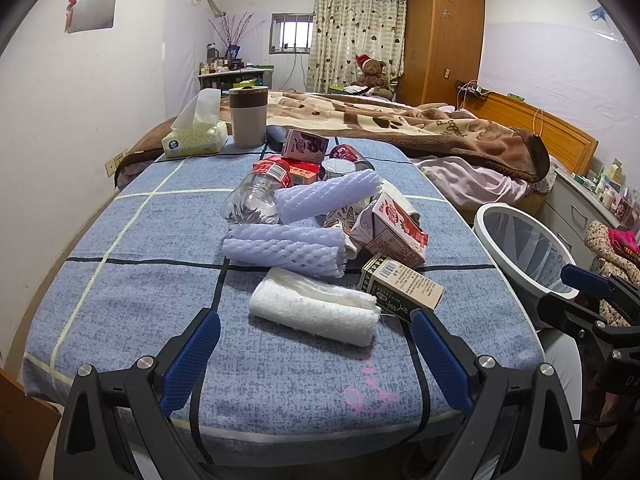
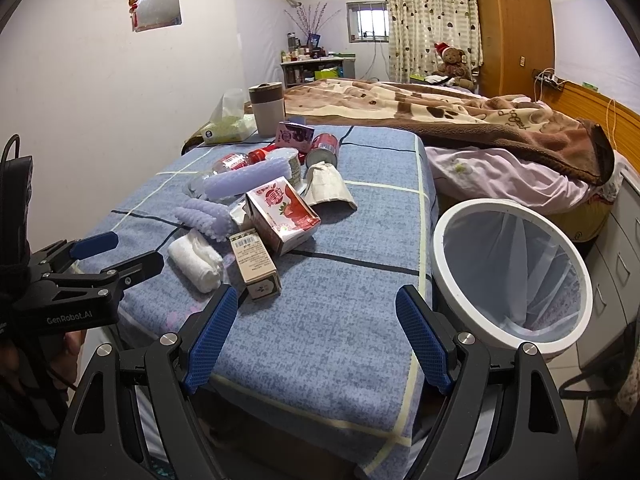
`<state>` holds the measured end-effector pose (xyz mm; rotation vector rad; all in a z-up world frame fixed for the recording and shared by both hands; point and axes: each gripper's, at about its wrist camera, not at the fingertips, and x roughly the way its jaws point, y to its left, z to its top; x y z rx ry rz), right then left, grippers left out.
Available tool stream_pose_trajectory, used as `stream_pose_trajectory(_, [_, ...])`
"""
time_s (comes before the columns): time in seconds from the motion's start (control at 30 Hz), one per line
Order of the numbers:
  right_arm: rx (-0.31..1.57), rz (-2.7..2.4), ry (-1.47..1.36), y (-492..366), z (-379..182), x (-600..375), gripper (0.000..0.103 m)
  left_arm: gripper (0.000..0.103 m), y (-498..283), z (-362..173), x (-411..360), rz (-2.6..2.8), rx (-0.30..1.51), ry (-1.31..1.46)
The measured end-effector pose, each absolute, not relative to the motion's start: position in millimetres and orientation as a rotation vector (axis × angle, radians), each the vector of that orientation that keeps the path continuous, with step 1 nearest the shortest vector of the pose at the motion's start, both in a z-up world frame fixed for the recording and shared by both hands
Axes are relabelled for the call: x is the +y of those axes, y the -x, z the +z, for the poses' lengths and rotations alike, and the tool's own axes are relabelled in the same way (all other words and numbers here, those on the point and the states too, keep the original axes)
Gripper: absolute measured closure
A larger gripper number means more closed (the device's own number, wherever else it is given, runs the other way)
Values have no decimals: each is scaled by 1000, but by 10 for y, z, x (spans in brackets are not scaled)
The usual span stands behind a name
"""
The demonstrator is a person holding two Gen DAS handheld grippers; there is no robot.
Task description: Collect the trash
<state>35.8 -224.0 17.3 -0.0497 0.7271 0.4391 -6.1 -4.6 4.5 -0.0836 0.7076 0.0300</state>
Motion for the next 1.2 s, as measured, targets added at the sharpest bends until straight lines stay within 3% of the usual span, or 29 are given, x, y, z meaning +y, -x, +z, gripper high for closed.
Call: stream_pose_trajectory(1.2, [733, 442, 53, -398, 150, -2228, 20, 5, -73, -75, -31, 4, 757, 110])
